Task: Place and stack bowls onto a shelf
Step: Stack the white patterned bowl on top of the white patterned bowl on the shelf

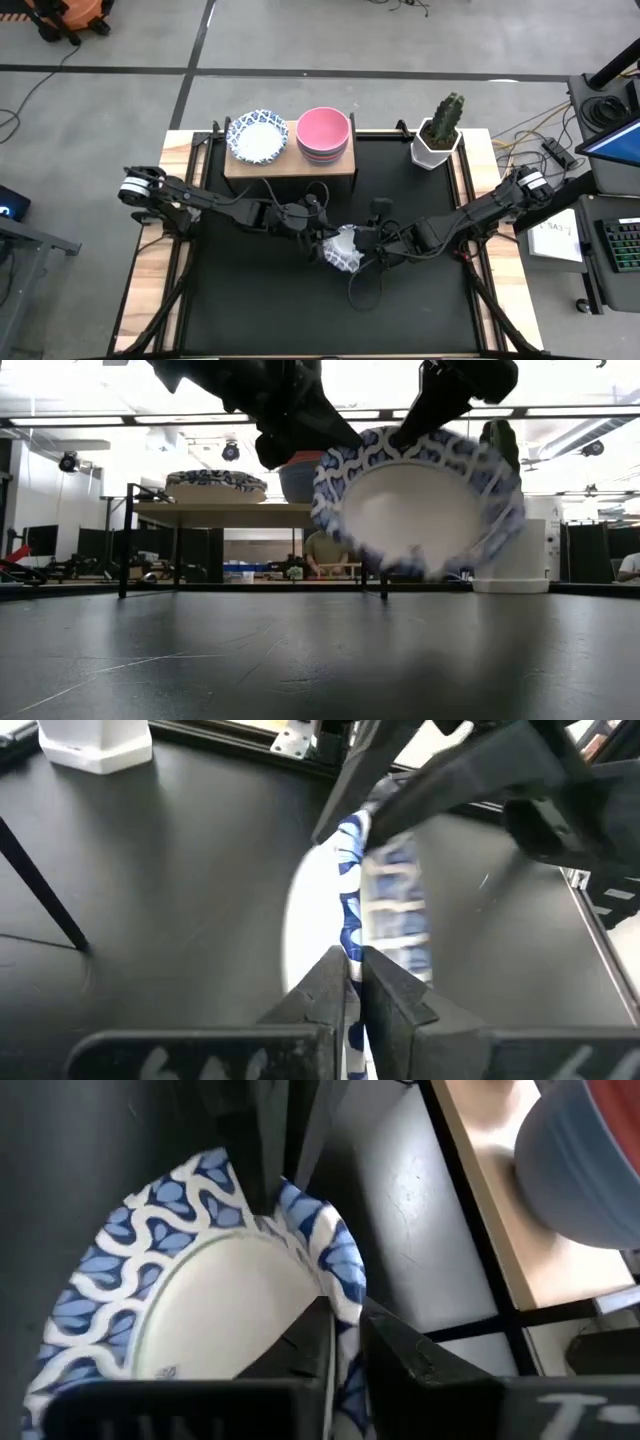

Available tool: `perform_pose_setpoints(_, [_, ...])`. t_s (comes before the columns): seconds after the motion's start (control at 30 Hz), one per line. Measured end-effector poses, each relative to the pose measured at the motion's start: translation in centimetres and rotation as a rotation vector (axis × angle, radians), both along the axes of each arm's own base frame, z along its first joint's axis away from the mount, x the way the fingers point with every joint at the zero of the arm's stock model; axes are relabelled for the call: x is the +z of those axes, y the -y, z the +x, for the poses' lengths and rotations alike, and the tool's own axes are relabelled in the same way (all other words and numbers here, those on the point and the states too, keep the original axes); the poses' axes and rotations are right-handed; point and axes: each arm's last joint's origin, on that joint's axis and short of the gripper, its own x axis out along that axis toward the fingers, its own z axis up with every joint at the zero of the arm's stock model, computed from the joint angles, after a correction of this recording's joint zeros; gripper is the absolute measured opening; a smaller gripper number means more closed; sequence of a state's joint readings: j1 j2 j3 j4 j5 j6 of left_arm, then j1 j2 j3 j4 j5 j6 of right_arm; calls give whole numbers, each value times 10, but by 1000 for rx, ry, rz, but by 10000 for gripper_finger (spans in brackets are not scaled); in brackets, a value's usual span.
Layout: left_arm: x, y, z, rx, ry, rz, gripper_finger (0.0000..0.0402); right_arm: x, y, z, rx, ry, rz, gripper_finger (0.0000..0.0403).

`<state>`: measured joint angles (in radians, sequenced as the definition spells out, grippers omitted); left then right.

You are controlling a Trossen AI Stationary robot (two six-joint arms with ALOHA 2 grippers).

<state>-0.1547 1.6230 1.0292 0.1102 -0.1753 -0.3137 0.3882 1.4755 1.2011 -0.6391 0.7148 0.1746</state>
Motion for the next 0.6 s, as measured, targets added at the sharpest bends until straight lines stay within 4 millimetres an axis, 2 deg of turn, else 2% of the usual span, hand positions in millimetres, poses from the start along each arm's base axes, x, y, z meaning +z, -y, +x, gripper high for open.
perform_pose_setpoints(0.17, [3, 0, -1, 5, 3, -15, 3, 5, -1, 0, 14, 34, 26, 90])
perform_pose_setpoints(0.33, [14, 0, -10, -11, -10, -28, 1, 27, 1, -11, 29, 99, 47, 141])
perform_pose_setpoints(0.47, [32, -2, -26, -18, -13, -29, 1, 52, 5, -27, 50, 177, 69, 172])
perform_pose_setpoints(0.6, [58, -6, -49, -24, 18, -24, 1, 69, 6, -49, 74, 254, 105, 189])
